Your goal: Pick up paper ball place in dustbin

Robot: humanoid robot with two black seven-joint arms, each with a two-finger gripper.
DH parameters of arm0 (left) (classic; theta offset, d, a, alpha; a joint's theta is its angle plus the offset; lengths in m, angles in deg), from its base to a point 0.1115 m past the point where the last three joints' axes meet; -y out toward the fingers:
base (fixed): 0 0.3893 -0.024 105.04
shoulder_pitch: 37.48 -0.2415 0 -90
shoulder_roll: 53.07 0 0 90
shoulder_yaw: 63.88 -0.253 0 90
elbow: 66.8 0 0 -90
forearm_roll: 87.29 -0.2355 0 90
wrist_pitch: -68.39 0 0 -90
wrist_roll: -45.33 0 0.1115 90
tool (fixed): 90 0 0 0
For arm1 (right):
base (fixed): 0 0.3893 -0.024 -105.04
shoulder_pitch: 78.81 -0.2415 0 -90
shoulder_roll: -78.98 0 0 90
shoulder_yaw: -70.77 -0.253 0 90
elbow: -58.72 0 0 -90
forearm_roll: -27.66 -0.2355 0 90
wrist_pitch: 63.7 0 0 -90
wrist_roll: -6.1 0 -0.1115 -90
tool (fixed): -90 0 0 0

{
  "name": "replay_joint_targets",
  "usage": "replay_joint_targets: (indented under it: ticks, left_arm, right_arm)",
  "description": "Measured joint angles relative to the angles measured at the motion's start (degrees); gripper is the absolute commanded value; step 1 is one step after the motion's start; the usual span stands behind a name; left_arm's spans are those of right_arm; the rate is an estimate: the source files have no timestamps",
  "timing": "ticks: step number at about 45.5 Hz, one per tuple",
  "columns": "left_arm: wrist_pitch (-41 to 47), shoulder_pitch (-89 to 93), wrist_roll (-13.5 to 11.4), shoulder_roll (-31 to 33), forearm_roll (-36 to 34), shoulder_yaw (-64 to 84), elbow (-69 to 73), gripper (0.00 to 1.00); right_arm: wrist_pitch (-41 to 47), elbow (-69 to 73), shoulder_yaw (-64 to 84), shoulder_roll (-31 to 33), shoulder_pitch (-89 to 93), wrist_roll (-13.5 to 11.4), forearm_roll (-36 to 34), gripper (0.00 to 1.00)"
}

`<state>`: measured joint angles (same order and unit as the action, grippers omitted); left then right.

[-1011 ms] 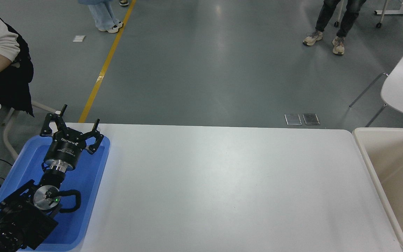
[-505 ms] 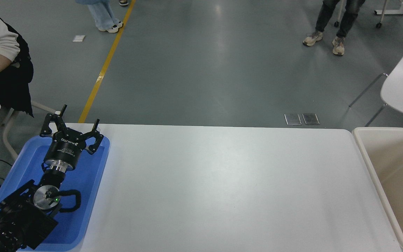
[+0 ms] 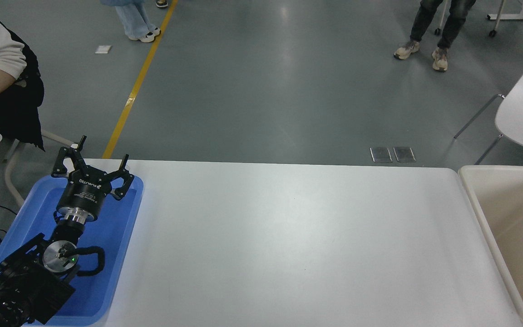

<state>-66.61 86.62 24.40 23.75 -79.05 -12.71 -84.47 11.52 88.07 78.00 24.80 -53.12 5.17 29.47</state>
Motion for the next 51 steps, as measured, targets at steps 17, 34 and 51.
replay_joint_targets:
  ticks: [17, 34, 51]
  left_arm:
    - [0.0, 0.0, 0.0, 0.0, 0.0, 0.0, 0.0, 1.0]
    - [0.0, 0.0, 0.0, 0.0, 0.0, 0.0, 0.0, 1.0]
    - [0.0, 0.0, 0.0, 0.0, 0.0, 0.0, 0.0, 1.0]
  right_arm:
    - [0.3, 10.2, -38.3, -0.6, 11.0, 6.0, 6.6, 1.0]
    - [3.8, 17.0, -58.7, -7.9, 27.2, 23.6, 10.9, 1.0]
    - [9.7, 18.3, -68.2, -13.7, 36.8, 28.2, 11.7, 1.0]
